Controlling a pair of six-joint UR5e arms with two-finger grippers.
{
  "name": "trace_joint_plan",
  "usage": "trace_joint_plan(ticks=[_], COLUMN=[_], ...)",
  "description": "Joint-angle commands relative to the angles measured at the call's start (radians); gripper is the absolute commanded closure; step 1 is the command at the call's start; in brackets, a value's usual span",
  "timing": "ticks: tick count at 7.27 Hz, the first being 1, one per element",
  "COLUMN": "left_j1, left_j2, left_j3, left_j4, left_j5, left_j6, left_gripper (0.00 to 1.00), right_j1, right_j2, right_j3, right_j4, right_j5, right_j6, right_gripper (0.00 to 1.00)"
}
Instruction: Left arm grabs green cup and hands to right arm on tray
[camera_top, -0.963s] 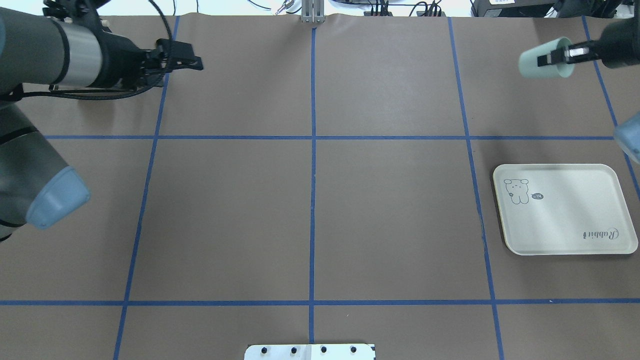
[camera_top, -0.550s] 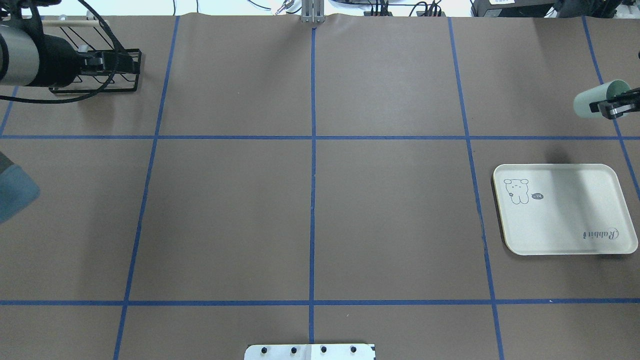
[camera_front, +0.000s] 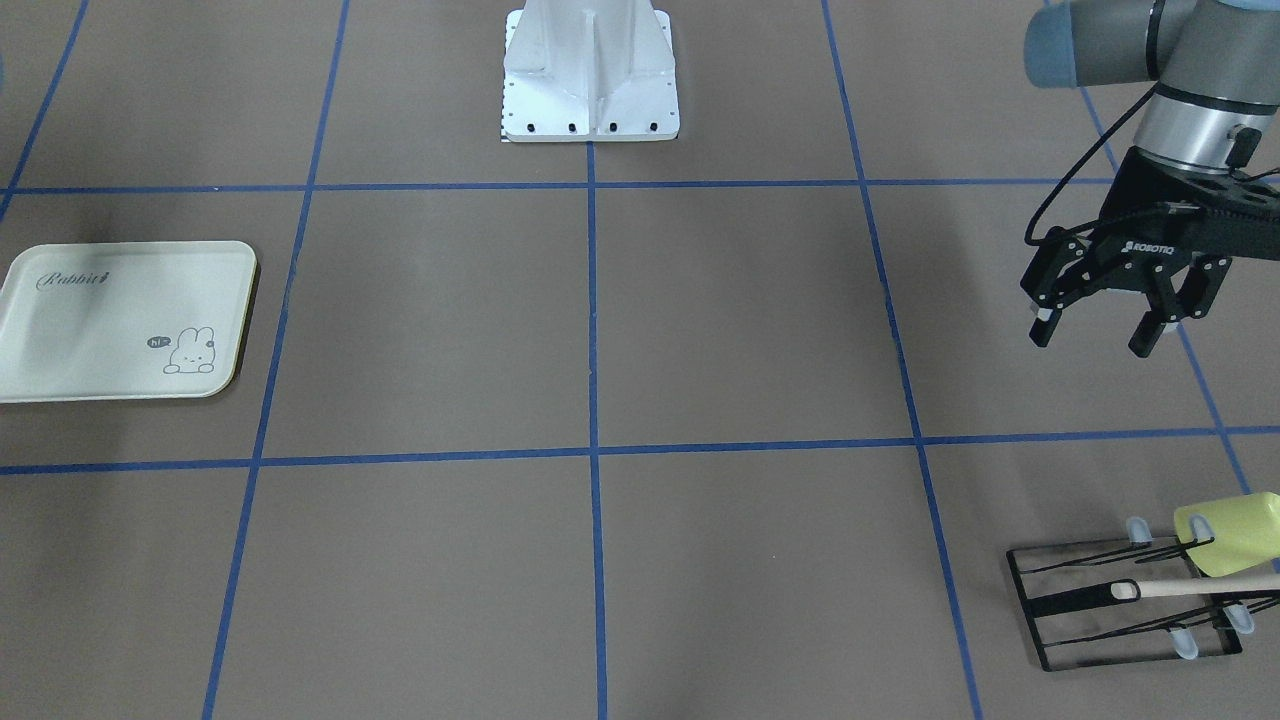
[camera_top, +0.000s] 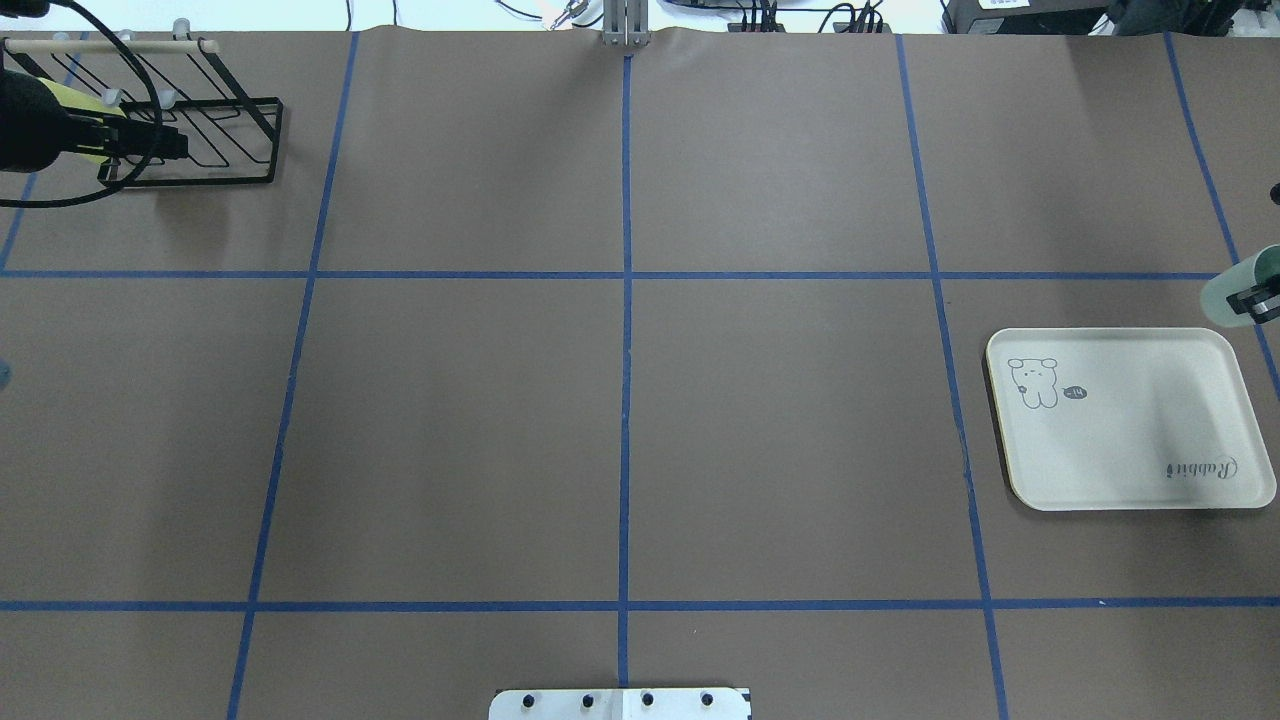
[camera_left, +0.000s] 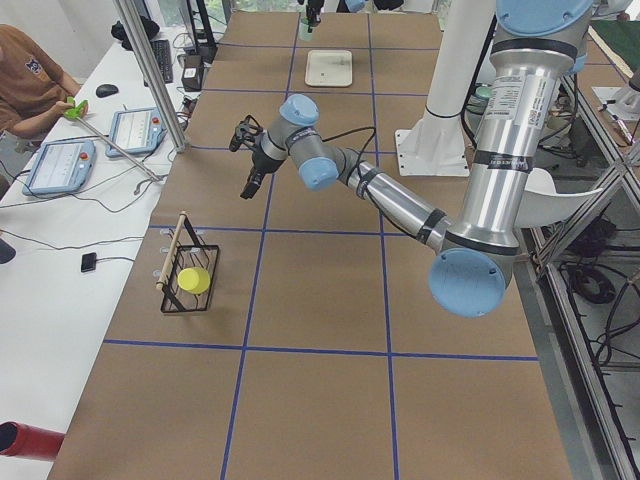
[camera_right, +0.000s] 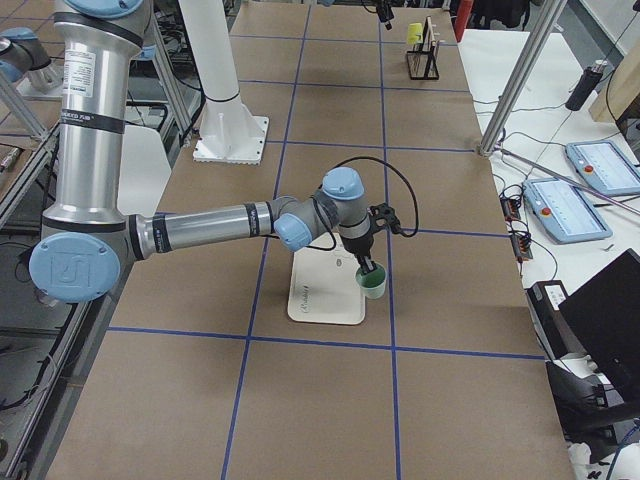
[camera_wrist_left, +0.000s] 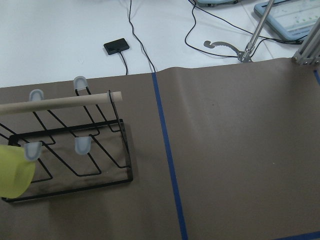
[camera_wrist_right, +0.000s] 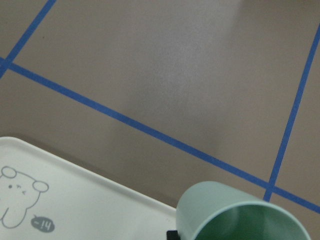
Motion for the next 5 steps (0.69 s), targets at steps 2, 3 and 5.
trace_joint_plan(ticks=[2, 3, 5], left_j1=[-0.005, -0.011, -0.063], left_j2=[0.020, 0.044, 0.063], left_j3=[0.009, 0.010, -0.003], left_j4=[0.005, 0.008, 0.124], left_j5=[-0.007, -0.033, -0.105], left_j6=[0.005, 0.008, 0.154], left_gripper=[0.00, 0.00, 0.00], right_j1=[-0.136, -0.143, -0.150], right_j2=[0.067, 0.134, 0.133], right_j3=[0.033, 0.047, 0.044], right_j4=[-0.170, -0.313, -0.339], right_j5=[0.026, 0.044, 0.047], right_j6=[0.009, 0.009, 0.009], right_gripper=[1.00, 1.00, 1.00])
